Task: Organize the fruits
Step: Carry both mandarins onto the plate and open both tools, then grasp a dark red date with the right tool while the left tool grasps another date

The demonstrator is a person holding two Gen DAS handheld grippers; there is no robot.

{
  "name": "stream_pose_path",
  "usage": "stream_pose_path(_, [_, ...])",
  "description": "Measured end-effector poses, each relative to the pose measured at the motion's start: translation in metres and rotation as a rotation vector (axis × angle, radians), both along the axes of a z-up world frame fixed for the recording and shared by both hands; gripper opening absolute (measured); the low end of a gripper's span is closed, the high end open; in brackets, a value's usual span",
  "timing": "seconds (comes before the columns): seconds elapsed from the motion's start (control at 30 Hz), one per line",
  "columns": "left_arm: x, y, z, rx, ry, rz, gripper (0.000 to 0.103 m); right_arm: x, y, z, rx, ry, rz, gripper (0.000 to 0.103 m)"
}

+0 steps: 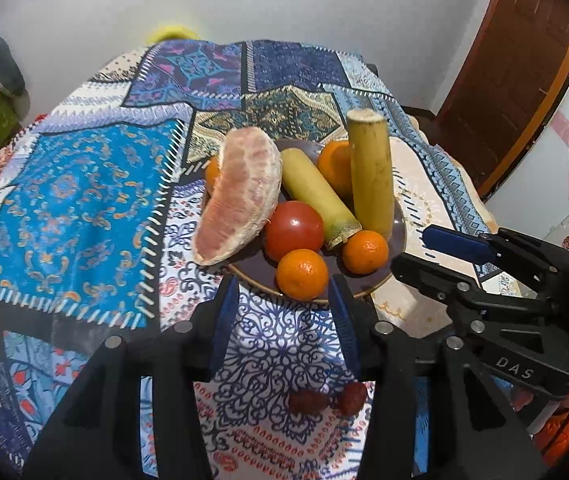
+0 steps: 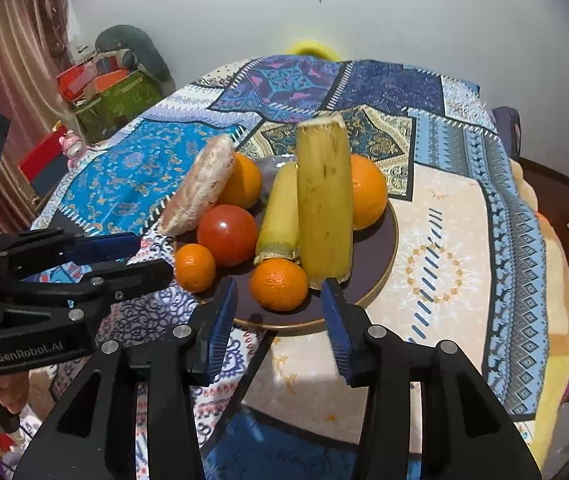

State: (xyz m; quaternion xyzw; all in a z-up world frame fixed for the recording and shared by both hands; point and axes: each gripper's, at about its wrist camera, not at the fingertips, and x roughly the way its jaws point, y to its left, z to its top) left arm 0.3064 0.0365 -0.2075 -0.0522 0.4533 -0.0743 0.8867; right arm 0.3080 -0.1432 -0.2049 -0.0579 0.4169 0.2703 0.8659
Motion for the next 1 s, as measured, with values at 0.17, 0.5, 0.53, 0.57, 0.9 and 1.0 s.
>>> stream_pose_path(0.17, [-0.019, 0.006, 0.013, 0.010, -0.016, 0.010, 0.046, -0.016, 0.001, 0.015, -0.016, -0.035, 0.014, 0.041])
stream_pose_path(0.5, [-0.059, 0.004, 0.002, 0.018, 0.039, -0.020, 0.047, -0.048, 0.005, 0.031, -0.041, -0.082, 0.047, 0.046])
stream_pose_path(0.53, [-0.061, 0.003, -0.001, 0.018, 0.050, -0.024, 0.047, -0.051, 0.005, 0.031, -0.041, -0.081, 0.046, 0.046])
stream_pose_path(0.57, [-0.063, 0.002, -0.005, 0.017, 0.063, -0.028, 0.047, -0.052, 0.005, 0.031, -0.043, -0.079, 0.047, 0.046])
stream_pose_path(0.9, [-0.061, -0.016, -0.051, 0.026, 0.173, -0.074, 0.047, -0.058, -0.005, 0.011, -0.046, -0.022, 0.028, 0.046])
stream_pose_path(1.0, [-0.057, -0.020, -0.056, 0.026, 0.174, -0.080, 0.043, -0.056, -0.008, 0.006, -0.045, -0.003, 0.026, 0.046])
